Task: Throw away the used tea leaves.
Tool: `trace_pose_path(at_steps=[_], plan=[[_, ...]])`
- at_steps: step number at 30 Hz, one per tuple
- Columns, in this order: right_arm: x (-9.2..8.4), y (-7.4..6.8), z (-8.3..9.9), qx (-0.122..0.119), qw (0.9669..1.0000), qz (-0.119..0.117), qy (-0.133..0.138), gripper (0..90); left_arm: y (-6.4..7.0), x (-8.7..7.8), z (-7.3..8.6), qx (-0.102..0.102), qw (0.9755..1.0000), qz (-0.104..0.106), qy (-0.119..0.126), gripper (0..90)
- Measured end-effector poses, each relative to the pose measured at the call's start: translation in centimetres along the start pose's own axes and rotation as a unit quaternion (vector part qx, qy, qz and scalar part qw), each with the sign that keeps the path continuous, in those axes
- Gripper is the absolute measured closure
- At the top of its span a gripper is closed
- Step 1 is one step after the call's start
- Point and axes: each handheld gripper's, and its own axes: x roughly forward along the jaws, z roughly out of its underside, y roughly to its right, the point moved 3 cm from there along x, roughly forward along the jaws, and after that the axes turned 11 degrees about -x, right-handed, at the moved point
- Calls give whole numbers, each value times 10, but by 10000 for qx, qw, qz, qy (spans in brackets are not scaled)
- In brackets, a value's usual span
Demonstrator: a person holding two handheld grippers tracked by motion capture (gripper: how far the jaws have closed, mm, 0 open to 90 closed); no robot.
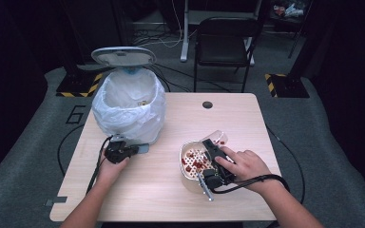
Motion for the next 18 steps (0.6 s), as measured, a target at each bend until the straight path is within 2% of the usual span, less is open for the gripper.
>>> trace_pose_path(at_steps=[1,3,8,10,11,12,13,14,16,18], plan=[[1,1,0,-38,10000,-11,28,461,0,-1,0,12,10000,14,-64,900],[1,0,0,-21,9999,128,-46,461,0,-1,0,14,10000,18,-74,900],[-1,-3,1,563,9979,330,-37,461,0,-1,0,18,10000,26,-77,900],[-2,-4,2,1022,9942,349,-14,462,-1,-1,0,22,10000,25,-75,900],[-2,-2,3,1109,9930,395,23,461,-1,-1,0,56,10000,16,-68,900],[-3,0,4,1290,9906,440,72,461,-3,-1,-1,240,9997,18,-31,900],[-4,0,4,1553,9867,465,58,461,-4,-1,-2,336,9994,-5,-4,900],[-4,2,6,1690,9843,504,104,461,-4,-2,-2,356,9993,-3,-64,900],[-5,4,8,2145,9751,537,188,461,-3,-2,-2,318,9995,-27,-31,900],[-5,6,10,2382,9690,600,250,461,-4,-2,-2,344,9994,-11,-96,900]])
